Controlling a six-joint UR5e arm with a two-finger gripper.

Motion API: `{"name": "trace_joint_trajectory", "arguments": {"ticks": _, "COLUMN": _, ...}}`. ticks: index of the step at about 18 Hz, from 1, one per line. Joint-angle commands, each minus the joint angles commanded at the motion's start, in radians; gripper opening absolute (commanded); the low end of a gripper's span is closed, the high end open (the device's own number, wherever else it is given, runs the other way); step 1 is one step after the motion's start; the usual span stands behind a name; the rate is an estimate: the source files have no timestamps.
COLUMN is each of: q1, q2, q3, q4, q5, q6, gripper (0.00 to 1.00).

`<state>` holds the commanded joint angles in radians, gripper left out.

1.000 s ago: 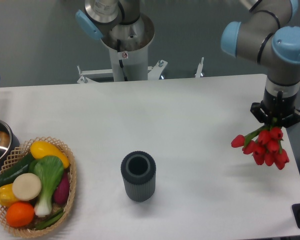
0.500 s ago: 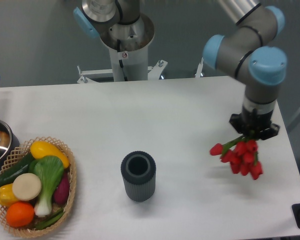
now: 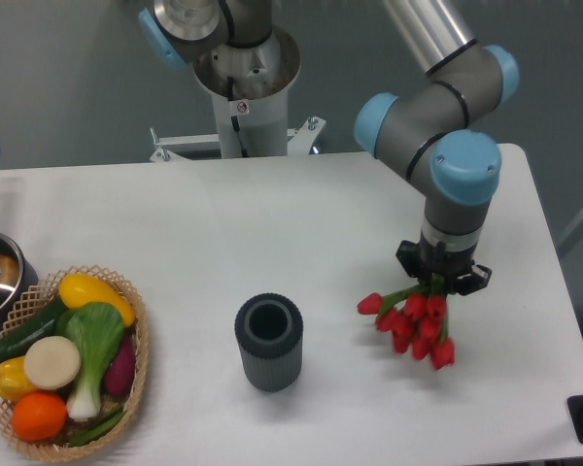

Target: Place the flowers on the table

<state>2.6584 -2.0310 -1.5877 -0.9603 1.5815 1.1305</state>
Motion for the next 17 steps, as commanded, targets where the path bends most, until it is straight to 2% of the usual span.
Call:
{"name": "trace_joint_trajectory", "arguments": {"ticks": 1, "q1": 0.002, "q2": 0.000, "q3": -0.002, "q4": 0.012, "q5": 0.002, "q6": 0.000, "gripper": 1.00}}
{"name": "trace_joint_trajectory", "arguments": {"ticks": 5, "q1": 0.011, "q2": 0.003, "q3": -0.006, "q4": 0.071, "q5": 0.009, "q6": 0.003, "gripper": 1.00}}
{"name": "trace_joint_trajectory", "arguments": {"ticks": 7, "q1": 0.026, "q2": 0.008, "q3": -0.011, "q4": 0.075, "q5": 0.023, "q6": 0.008, "gripper": 1.00}}
{"name": "trace_joint_trajectory", "arguments": {"ticks": 9, "q1": 0.040, "q2": 0.018, "q3": -0.040, "q4": 0.084, "q5": 0.049, "q6": 0.011, "gripper": 1.00}}
{"name": "trace_joint_trajectory", "arguments": {"ticks": 11, "q1": 0.073, "q2": 0.029, "q3": -0.054, "q4": 0.118, "q5": 0.052, "q6": 0.014, "gripper": 1.00}}
{"name": "trace_joint_trajectory", "arguments": {"ticks": 14, "q1": 0.123, "q2": 0.037, "q3": -0.052, "q4": 0.124, "q5": 0.051, "q6": 0.024, "gripper": 1.00}}
{"name": "trace_joint_trajectory", "arguments": {"ticks": 17, "q1": 0.164, "q2": 0.037, "q3": -0.052, "q4": 0.127, "q5": 0.051, "q6": 0.113, "gripper": 1.00}}
